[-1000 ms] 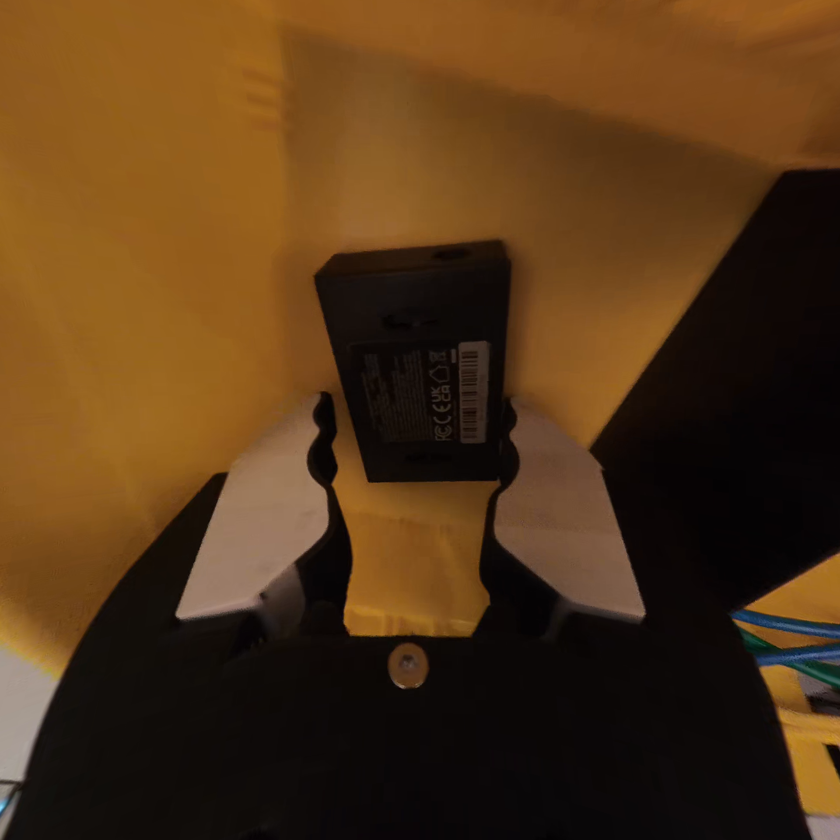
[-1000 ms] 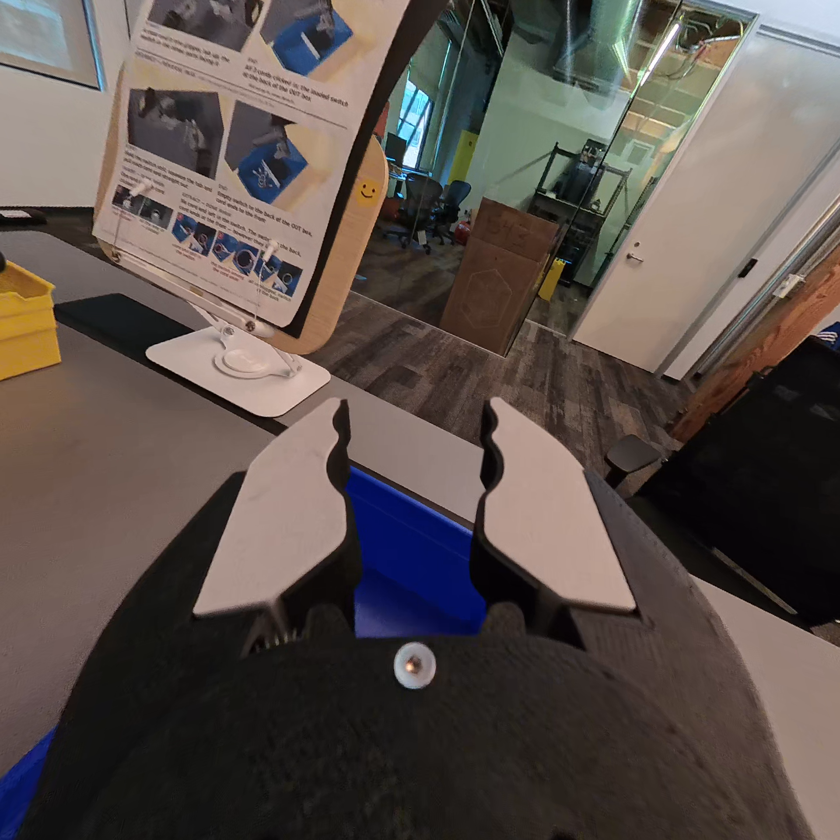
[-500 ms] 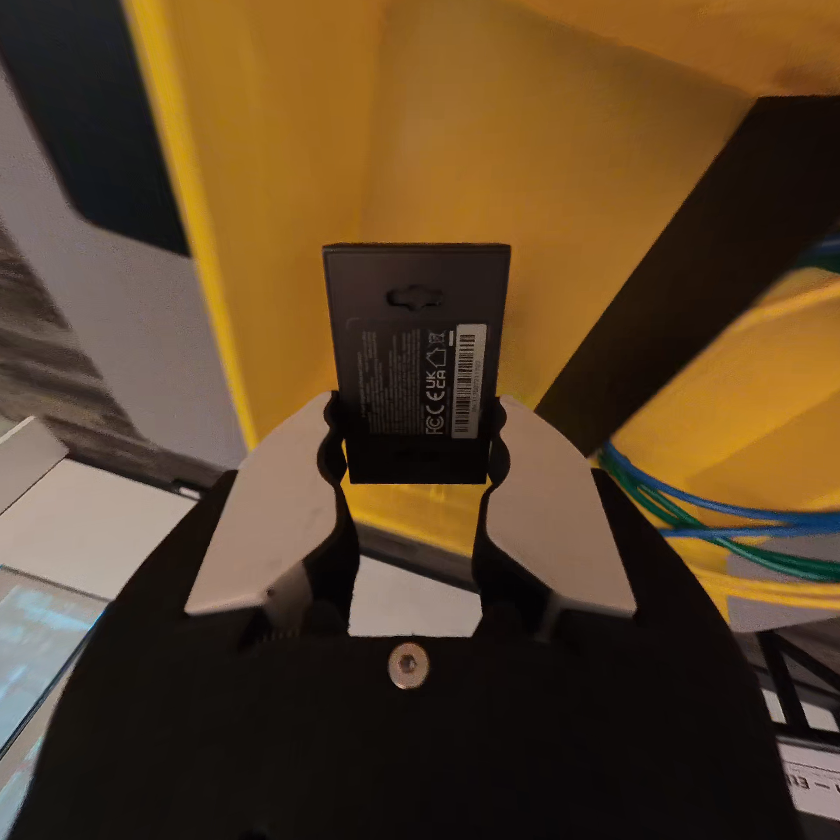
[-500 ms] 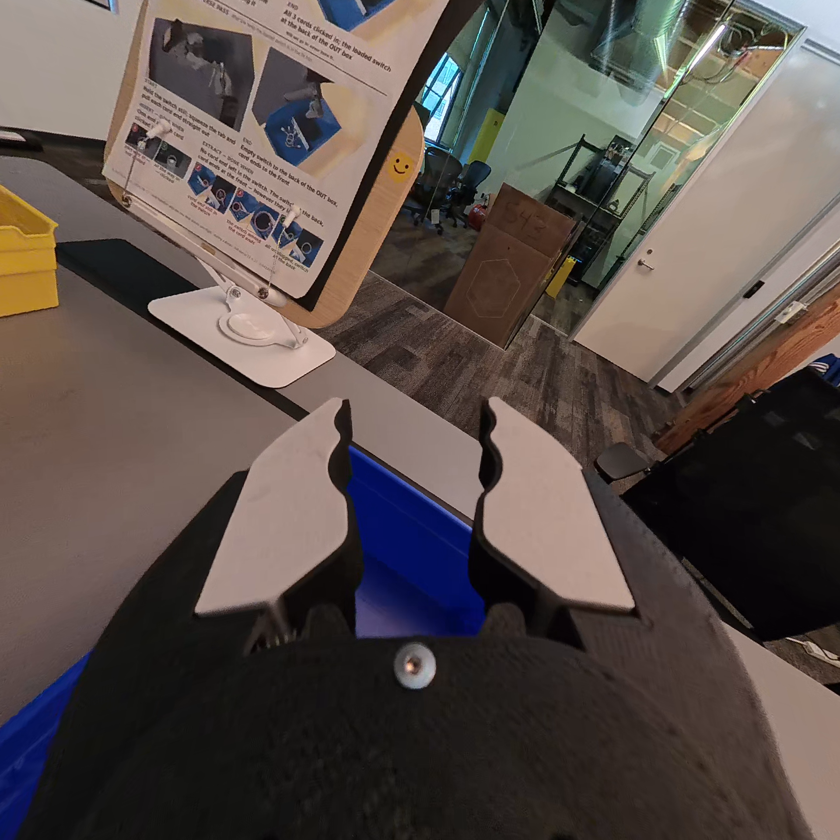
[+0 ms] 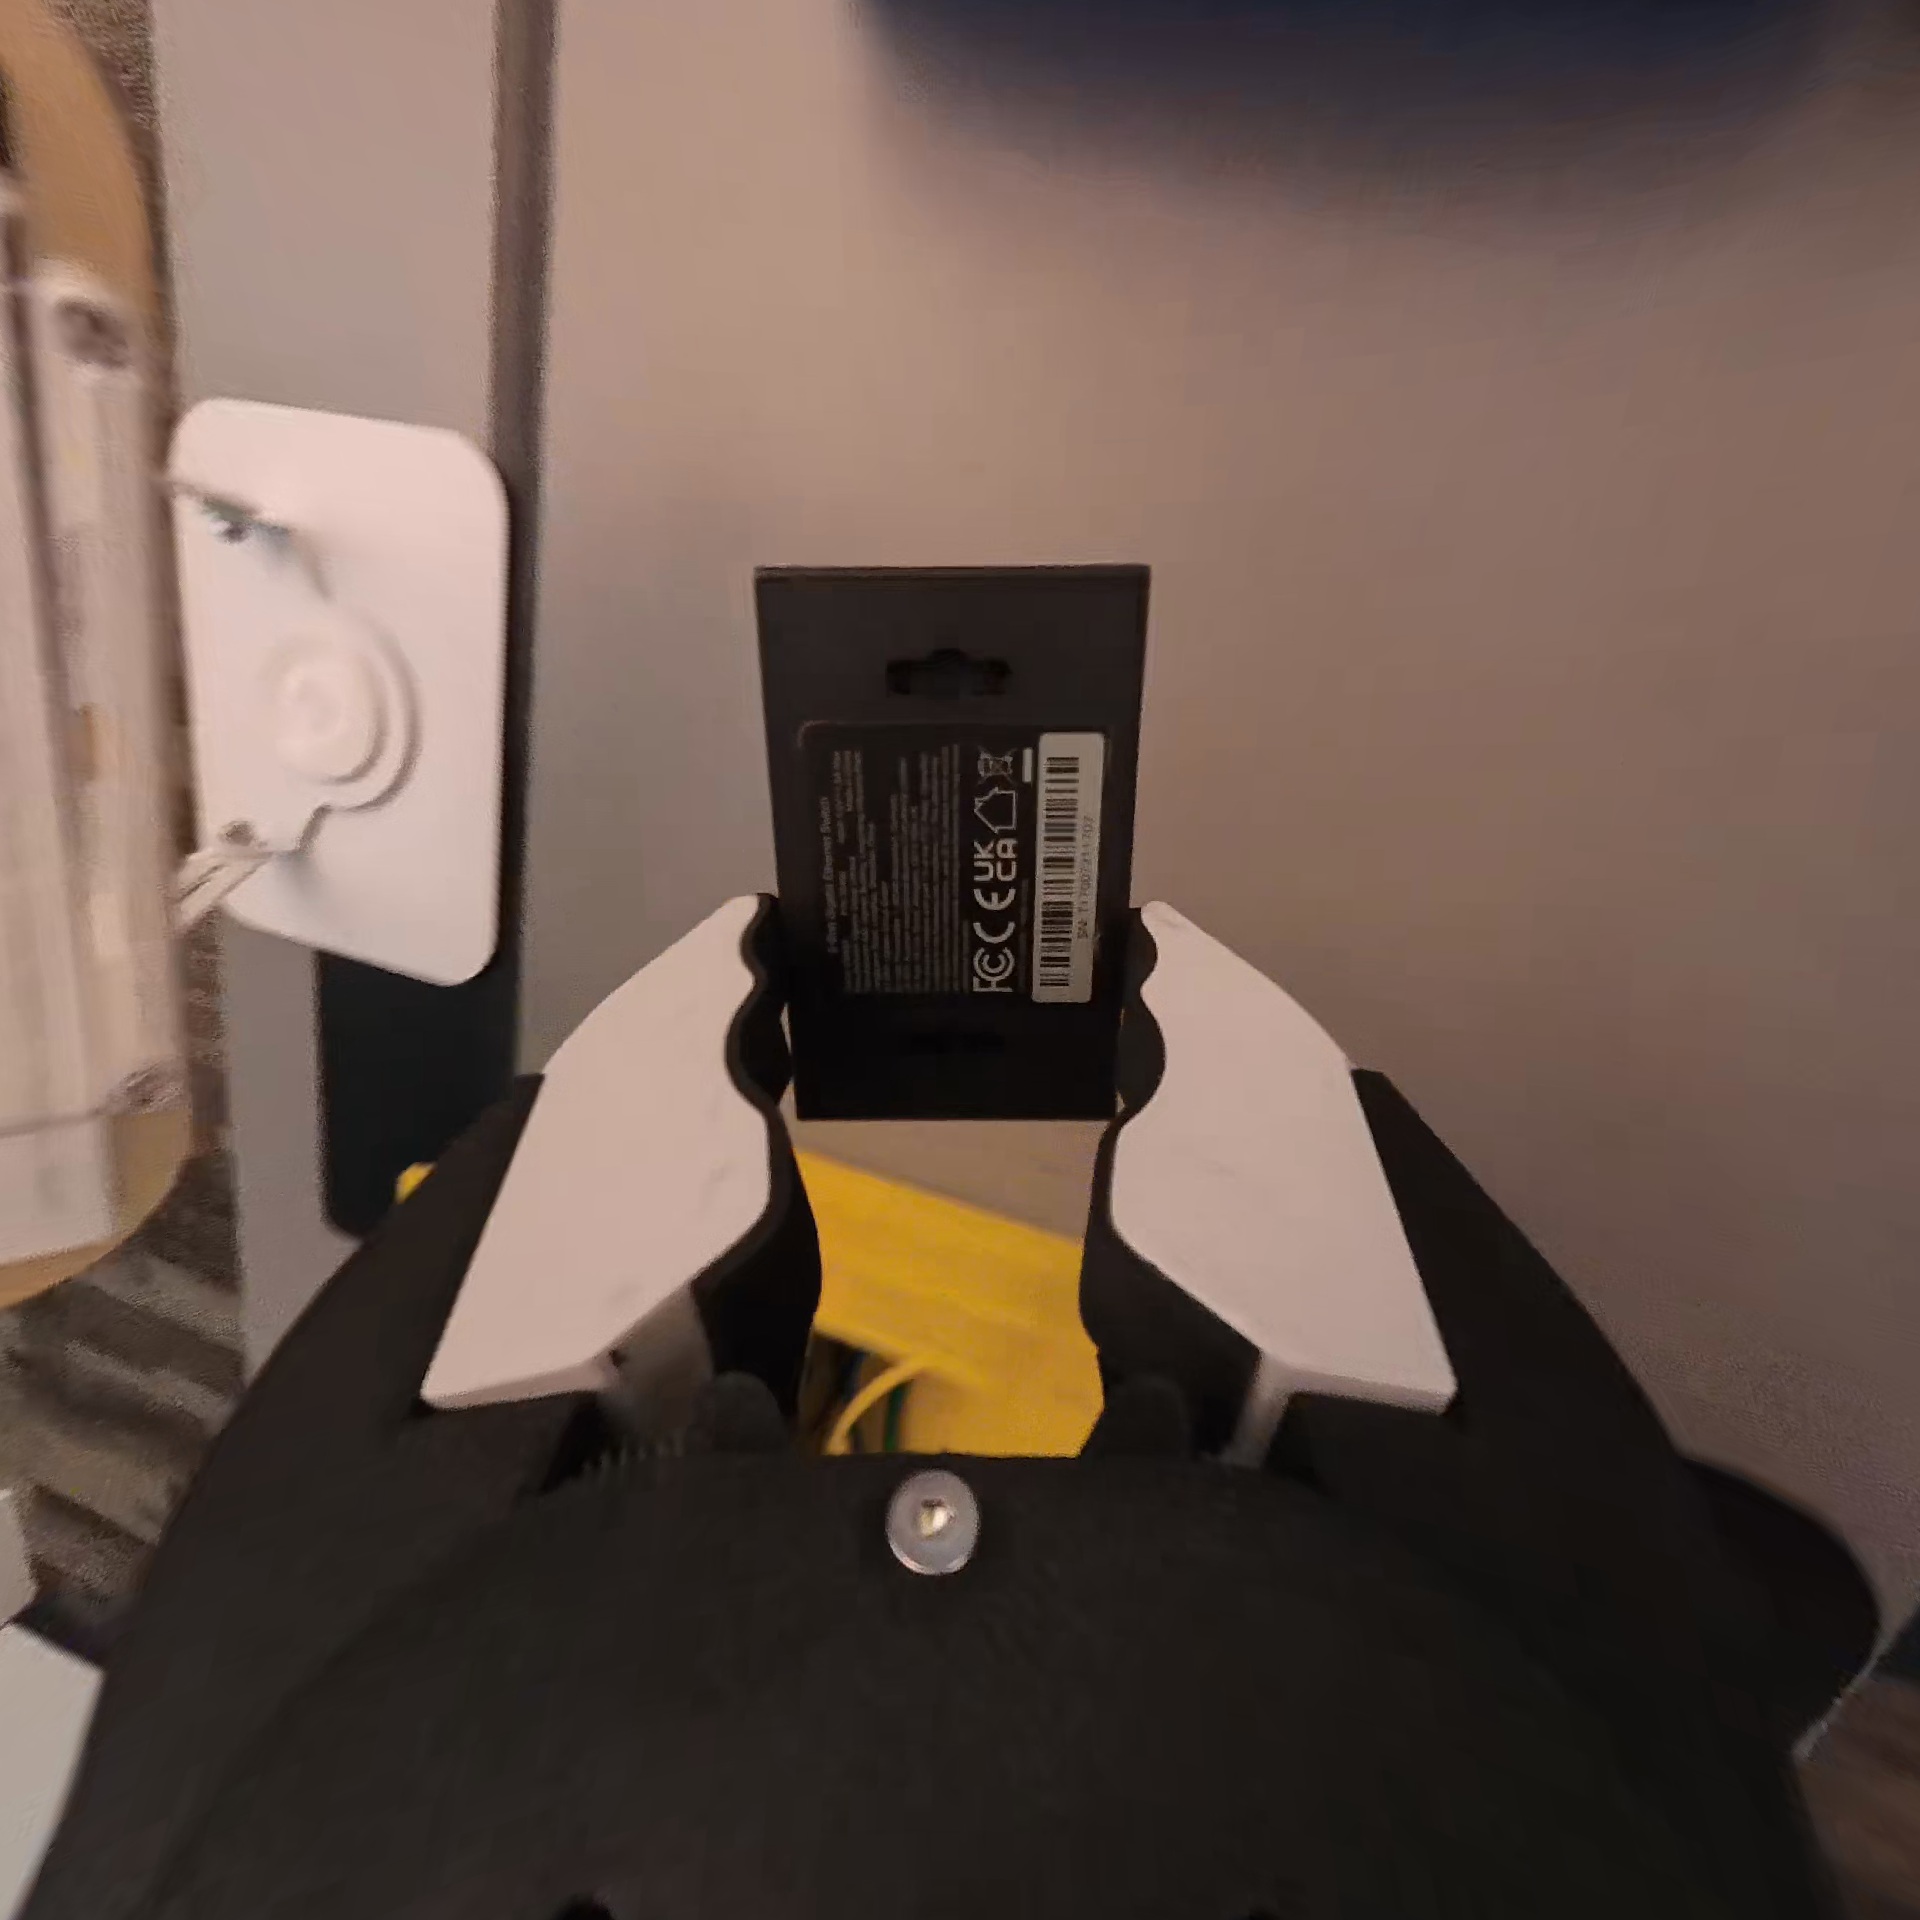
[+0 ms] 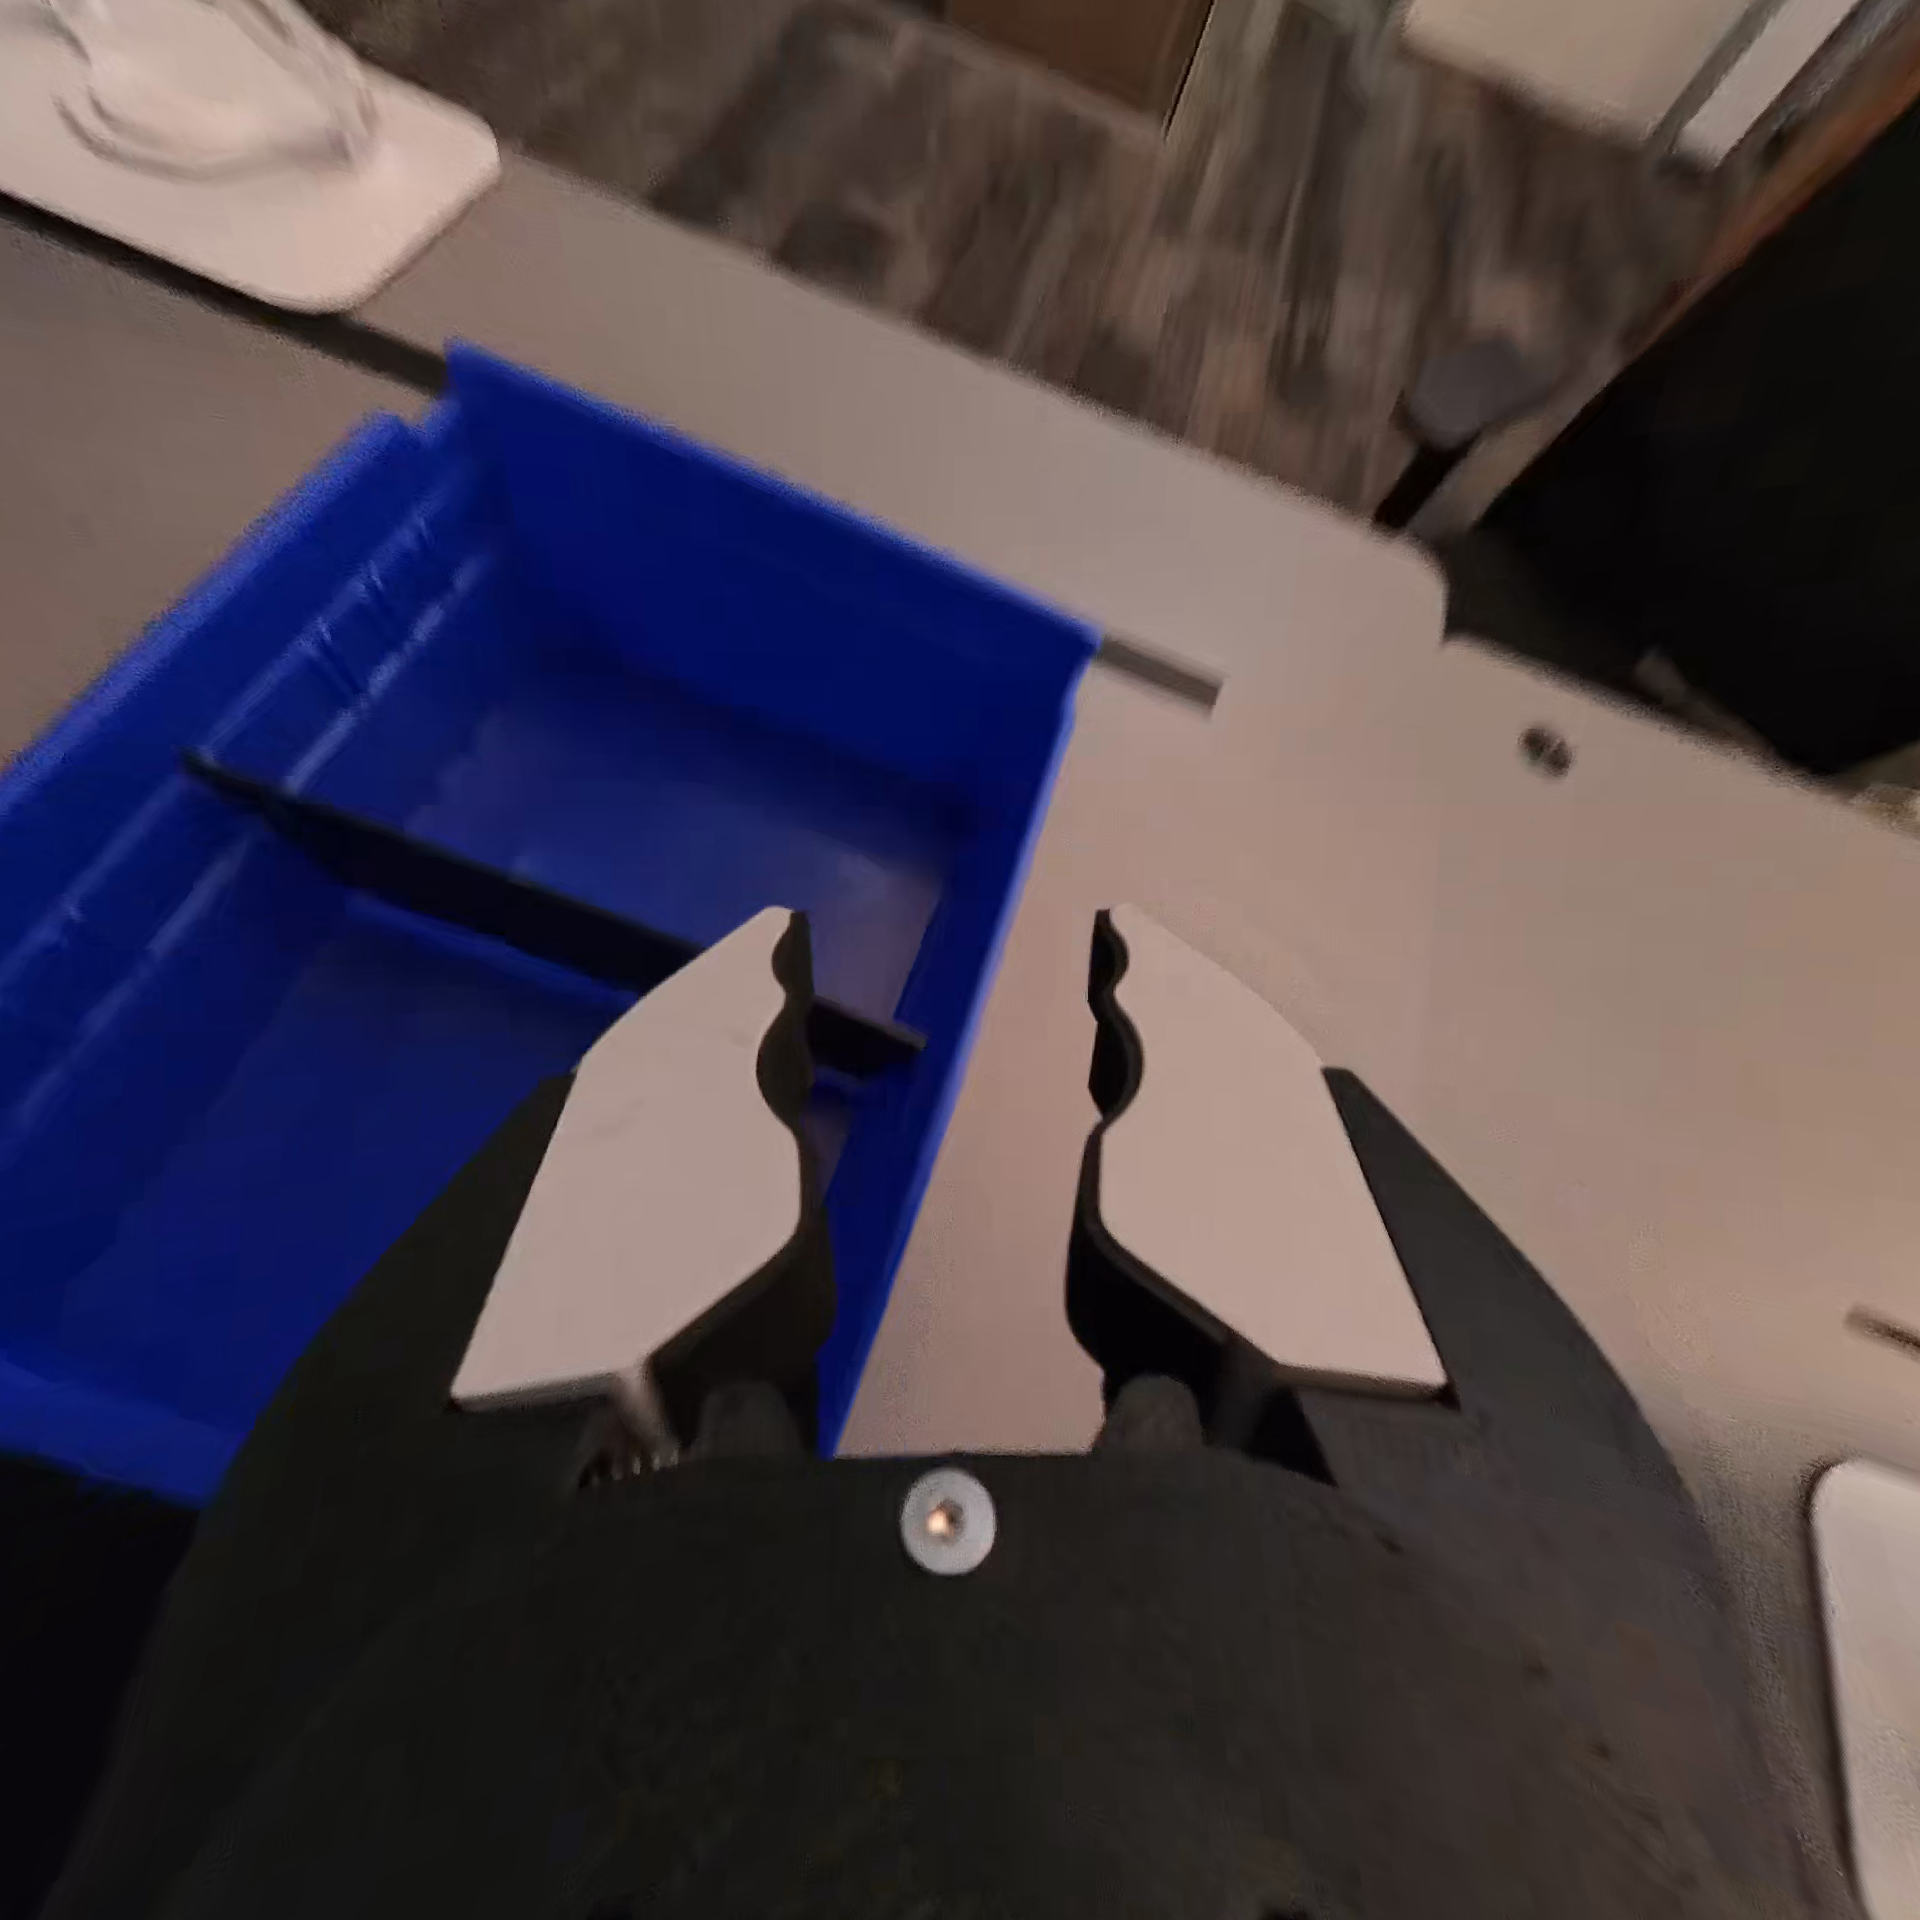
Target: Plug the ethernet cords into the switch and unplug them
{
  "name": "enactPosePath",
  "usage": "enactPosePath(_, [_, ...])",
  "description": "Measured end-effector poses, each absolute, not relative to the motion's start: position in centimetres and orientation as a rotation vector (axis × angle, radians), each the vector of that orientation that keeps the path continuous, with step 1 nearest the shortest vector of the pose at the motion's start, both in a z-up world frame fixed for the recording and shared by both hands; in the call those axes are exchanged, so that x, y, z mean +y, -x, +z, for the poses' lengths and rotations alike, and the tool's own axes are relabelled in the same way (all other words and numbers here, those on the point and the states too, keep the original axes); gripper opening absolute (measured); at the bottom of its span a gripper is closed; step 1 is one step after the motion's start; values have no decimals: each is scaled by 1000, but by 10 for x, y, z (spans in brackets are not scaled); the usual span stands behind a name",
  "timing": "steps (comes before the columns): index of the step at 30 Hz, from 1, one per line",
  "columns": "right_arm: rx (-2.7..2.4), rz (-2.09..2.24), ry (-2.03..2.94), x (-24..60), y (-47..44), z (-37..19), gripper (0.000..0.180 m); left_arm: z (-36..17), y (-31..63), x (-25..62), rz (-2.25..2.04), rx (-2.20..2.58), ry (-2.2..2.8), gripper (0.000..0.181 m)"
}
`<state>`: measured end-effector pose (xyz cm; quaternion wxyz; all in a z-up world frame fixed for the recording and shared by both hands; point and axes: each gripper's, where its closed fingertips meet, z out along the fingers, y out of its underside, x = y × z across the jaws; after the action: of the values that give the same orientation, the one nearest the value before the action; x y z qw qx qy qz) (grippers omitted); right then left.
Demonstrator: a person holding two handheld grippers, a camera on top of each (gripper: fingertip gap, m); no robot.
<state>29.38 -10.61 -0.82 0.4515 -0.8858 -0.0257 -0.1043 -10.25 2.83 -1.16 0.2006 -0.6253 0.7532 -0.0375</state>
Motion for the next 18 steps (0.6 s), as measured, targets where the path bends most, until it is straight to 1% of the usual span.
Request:
enactPosePath(1, [-44, -209, 2245, -114, -295, -22, 53, -24, 93, 18, -128, 2097, 1760, 60])
enactPosePath(3, [-33, -107, 2347, -124, -291, -46, 54, -46, 75, 3, -199, 2066, 1810, 60])
enactPosePath(5, [8, -101, 2433, -126, -296, -66, 53, -63, 61, -4, -267, 2029, 1863, 60])
enactPosePath(7, [157, -62, 2524, -125, -303, -85, 39, -71, 50, -5, -314, 1988, 1855, 60])
enactPosePath(8, [254, -2, 2574, -126, -303, -94, 27, -73, 46, -3, -318, 1947, 1857, 60])
enactPosePath(9, [348, 96, 2617, -127, -300, -101, 11, -72, 42, -2, -342, 1908, 1847, 61])
enactPosePath(10, [437, 207, 2618, -125, -295, -105, 7, -69, 38, -3, -388, 1875, 1833, 61])
enactPosePath(14, [687, 345, 2499, -130, -306, -103, 9, -45, 27, -12, -613, 1756, 1727, 60])
enactPosePath(18, [839, 366, 2425, -149, -322, -102, 11, -21, 32, -13, -788, 1668, 1711, 60])
